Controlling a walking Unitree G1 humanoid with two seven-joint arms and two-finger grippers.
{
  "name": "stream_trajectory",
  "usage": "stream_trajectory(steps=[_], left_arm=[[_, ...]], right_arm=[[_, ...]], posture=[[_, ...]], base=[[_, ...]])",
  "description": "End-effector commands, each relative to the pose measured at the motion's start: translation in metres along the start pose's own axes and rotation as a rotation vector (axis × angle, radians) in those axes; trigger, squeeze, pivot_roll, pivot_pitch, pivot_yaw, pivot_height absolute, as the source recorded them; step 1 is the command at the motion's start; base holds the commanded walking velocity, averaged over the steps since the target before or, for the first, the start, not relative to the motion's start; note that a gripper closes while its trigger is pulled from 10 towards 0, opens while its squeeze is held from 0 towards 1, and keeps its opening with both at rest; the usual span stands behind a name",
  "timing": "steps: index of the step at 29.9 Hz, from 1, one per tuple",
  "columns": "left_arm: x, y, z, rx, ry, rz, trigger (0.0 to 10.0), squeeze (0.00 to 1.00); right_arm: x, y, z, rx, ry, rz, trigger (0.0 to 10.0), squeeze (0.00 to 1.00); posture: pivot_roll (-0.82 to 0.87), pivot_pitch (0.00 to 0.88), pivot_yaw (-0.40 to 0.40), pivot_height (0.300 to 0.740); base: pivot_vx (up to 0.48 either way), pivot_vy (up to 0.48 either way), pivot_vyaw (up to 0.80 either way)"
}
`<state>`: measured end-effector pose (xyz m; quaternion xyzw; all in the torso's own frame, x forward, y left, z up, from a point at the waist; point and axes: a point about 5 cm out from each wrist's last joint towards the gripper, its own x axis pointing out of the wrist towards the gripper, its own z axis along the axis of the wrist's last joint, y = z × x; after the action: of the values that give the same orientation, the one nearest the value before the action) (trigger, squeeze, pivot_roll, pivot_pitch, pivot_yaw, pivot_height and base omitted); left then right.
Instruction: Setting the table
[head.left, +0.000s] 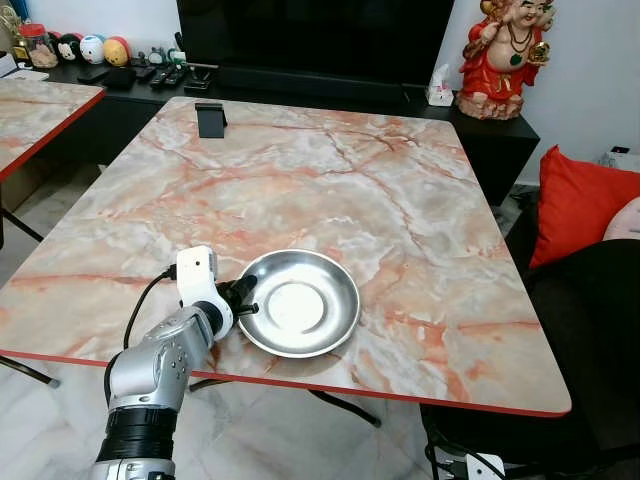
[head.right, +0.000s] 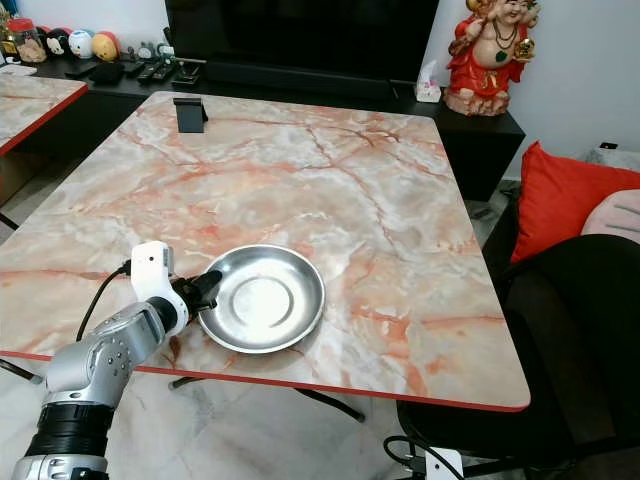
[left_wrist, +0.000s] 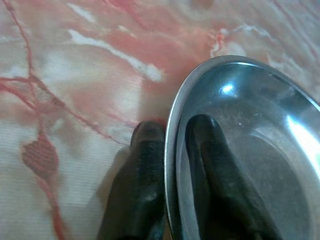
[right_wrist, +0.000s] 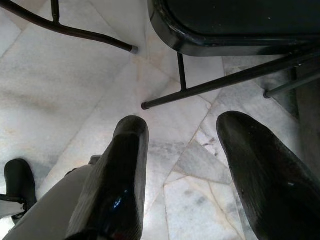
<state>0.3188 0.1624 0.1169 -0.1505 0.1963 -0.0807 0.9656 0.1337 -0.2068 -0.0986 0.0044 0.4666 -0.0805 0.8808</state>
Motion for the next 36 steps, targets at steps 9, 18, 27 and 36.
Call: stream_trajectory(steps=[9, 18, 27, 36], left_arm=[[0.0, -0.002, 0.004, 0.033, -0.027, 0.0, 10.0, 0.72], [0.0, -0.003, 0.013, 0.027, -0.069, -0.005, 10.0, 0.0], [-0.003, -0.004, 0.026, -0.002, -0.156, -0.017, 10.0, 0.0], [-0.013, -0.018, 0.047, 0.415, -0.413, 0.01, 10.0, 0.0]], right_arm=[[0.0, -0.003, 0.0, -0.005, 0.005, -0.008, 10.0, 0.0], [0.0, -0.003, 0.0, -0.005, 0.005, -0.008, 10.0, 0.0], [0.0, -0.003, 0.0, -0.006, 0.004, -0.008, 10.0, 0.0], [0.0, -0.003, 0.0, -0.004, 0.001, -0.012, 10.0, 0.0]], posture=[[0.1, 0.0, -0.098, 0.731], [0.1, 0.0, -0.098, 0.731], [0.1, 0.0, -0.099, 0.731], [0.1, 0.0, -0.096, 0.731]], base=[[0.0, 0.0, 0.0], [0.0, 0.0, 0.0], [0.0, 0.0, 0.0], [0.0, 0.0, 0.0]])
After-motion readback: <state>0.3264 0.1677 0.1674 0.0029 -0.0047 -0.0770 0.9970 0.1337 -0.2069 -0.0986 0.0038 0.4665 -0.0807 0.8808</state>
